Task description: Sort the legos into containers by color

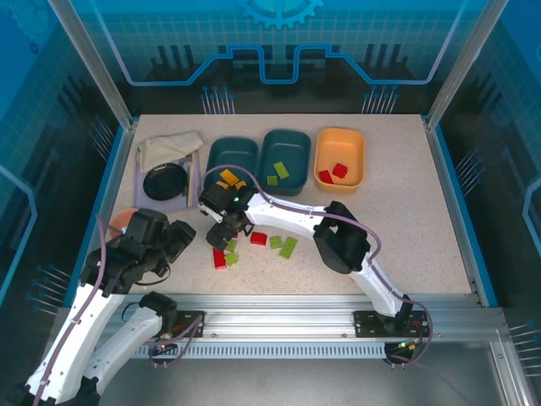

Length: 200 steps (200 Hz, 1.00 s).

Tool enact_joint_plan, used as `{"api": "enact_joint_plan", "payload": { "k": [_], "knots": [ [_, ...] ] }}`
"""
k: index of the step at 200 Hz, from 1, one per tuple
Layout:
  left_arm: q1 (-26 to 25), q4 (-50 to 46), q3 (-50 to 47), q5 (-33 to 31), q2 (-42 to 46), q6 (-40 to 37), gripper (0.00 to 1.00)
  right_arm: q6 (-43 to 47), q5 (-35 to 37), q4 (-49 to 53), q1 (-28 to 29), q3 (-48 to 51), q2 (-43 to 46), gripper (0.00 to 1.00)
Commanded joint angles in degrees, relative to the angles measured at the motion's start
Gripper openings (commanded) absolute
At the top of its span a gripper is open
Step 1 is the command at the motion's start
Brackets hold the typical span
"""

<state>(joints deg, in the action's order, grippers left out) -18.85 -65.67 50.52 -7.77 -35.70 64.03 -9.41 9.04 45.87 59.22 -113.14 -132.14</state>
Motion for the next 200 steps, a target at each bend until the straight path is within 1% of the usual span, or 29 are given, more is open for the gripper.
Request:
{"api": "enact_joint_plan", "payload": {
  "k": [1, 28, 52, 69, 89, 136, 160, 180, 191, 200],
  "knots": [
    [0.39, -2.45, -0.66, -0.61, 0.49, 1.11, 0.84, -0.74, 2.32, 5.02, 0.28, -5.00, -4.52, 0.96],
    [0.41, -2.78, -0.04, 0.04, 0.50, 0.39, 0.84, -1.36, 2.49, 7.40, -0.04, -8.93, -8.32, 0.92],
    [0.40, -3.31, 0.67, 0.10, 0.51, -0.36, 0.84, -2.73, 2.48, 7.77, -0.84, -9.77, -9.67, 0.84],
    [0.41, -3.41, 0.82, 0.09, 0.59, -0.44, 0.84, -2.98, 2.29, 7.81, -1.26, -10.05, -10.07, 0.75],
    [0.40, -3.24, 0.56, 0.21, 0.57, -0.42, 0.84, -2.66, 2.39, 8.27, -1.54, -10.26, -10.48, 0.60],
    [0.39, -1.78, -0.47, 0.82, 0.72, 0.54, 0.83, -1.63, 3.31, 8.39, -2.16, -9.24, -9.75, 0.39],
    [0.46, 1.60, -2.07, 3.78, 0.17, -0.19, 0.82, -1.75, 3.63, 7.37, -3.09, -7.71, -6.80, 0.32],
    [0.31, 8.13, -3.74, 9.97, -2.13, -2.37, 0.82, -2.16, 4.38, 5.53, -4.13, -4.83, -1.49, 0.30],
    [-0.13, 11.62, -4.15, 13.06, -4.24, -3.26, 0.82, -2.60, 4.58, 4.50, -5.18, -2.32, 4.50, 0.29],
    [-1.34, 14.13, -3.87, 13.86, -6.30, -3.89, 0.82, -3.24, 4.59, 3.70, -6.53, 0.19, 8.69, 0.29]
  ]
}}
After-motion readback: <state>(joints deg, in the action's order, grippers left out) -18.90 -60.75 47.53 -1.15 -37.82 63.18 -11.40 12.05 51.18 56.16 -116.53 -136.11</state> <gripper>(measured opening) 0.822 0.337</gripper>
